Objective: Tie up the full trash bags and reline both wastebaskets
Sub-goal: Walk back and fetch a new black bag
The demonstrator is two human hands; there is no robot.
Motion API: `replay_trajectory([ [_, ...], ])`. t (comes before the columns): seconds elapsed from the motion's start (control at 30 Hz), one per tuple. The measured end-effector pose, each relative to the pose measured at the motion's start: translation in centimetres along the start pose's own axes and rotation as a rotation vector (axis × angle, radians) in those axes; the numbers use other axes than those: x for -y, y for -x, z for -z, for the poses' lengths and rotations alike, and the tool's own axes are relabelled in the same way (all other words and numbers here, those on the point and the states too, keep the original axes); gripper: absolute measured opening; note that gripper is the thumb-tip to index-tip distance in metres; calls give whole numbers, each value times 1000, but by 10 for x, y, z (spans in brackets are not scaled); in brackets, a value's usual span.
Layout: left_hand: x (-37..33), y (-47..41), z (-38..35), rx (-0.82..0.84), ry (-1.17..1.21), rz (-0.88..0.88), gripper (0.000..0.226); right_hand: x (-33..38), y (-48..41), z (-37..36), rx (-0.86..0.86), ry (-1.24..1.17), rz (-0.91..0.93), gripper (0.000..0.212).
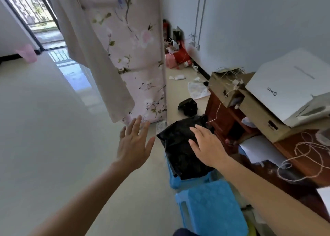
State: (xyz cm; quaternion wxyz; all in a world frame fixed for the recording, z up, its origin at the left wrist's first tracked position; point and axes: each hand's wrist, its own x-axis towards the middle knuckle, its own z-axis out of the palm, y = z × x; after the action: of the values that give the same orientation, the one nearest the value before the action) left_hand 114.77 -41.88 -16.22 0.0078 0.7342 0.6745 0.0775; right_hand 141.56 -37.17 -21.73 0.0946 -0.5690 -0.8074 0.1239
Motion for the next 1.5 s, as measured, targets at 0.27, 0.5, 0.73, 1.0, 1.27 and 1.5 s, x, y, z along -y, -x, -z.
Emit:
replay_trajectory([
  [0.27,14,-158,-92,212,53,-150,66,-74,-92,-56,-22,-23,-285,55],
  [0.5,35,-248,-191,425,17,-212,55,-97,-156,-146,258,-183,-593,58],
  [0.73,43,-293,-334,549,156,-205,50,-101,-152,-267,310,-222,-828,63],
  [1.0,59,-293,-471,559,219,-118,80,-129,-168,-374,-32,143,-1192,87],
  [1.27,83,-290,-455,400,437,6,39,-142,-198,-341,-259,68,-1065,40],
  [1.5,123,-295,-362,321,503,137,30,-64,-234,-289,-418,-101,-711,30],
])
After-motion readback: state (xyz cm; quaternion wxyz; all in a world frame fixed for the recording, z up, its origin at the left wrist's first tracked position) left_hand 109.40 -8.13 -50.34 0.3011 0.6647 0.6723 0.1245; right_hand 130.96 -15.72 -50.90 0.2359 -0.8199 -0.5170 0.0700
